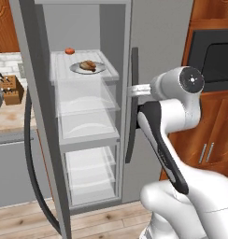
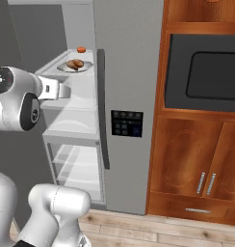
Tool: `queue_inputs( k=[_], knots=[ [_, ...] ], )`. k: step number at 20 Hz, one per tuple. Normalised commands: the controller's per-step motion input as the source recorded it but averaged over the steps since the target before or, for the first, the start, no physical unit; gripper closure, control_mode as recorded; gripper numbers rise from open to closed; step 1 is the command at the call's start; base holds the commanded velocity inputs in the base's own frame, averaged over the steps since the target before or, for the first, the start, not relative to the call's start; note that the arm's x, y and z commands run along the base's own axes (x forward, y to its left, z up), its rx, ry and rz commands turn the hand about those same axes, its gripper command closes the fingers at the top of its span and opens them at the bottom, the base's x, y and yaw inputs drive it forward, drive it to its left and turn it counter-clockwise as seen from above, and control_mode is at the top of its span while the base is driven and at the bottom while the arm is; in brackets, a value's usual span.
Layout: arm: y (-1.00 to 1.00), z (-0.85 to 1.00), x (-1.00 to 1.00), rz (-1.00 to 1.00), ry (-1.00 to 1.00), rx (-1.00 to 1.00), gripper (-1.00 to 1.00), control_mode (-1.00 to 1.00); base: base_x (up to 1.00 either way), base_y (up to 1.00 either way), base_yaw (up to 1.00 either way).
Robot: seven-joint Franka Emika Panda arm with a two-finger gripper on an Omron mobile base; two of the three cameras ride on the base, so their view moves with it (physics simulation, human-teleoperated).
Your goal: Retrieve the chicken drumstick from the fridge and place it on the saucepan with marinade on the stove.
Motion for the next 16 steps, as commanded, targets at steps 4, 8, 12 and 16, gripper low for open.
queue_inputs(
  k=[4, 8, 12, 16],
  knots=[
    [-0.19, 0.0, -0.21, -0.01, 0.0, 0.04, -1.0, -1.0, 0.0, 0.0, 0.0],
    [-0.21, -0.03, -0.23, 0.0, 0.0, 0.02, -1.0, -1.0, 0.0, 0.0, 0.0],
    [-0.08, -0.04, -0.32, 0.0, 0.02, 0.0, -1.0, -1.0, 0.0, 0.0, 0.0],
    [0.0, 0.0, -0.27, 0.0, 0.06, 0.0, -1.0, -1.0, 0.0, 0.0, 0.0]
  ],
)
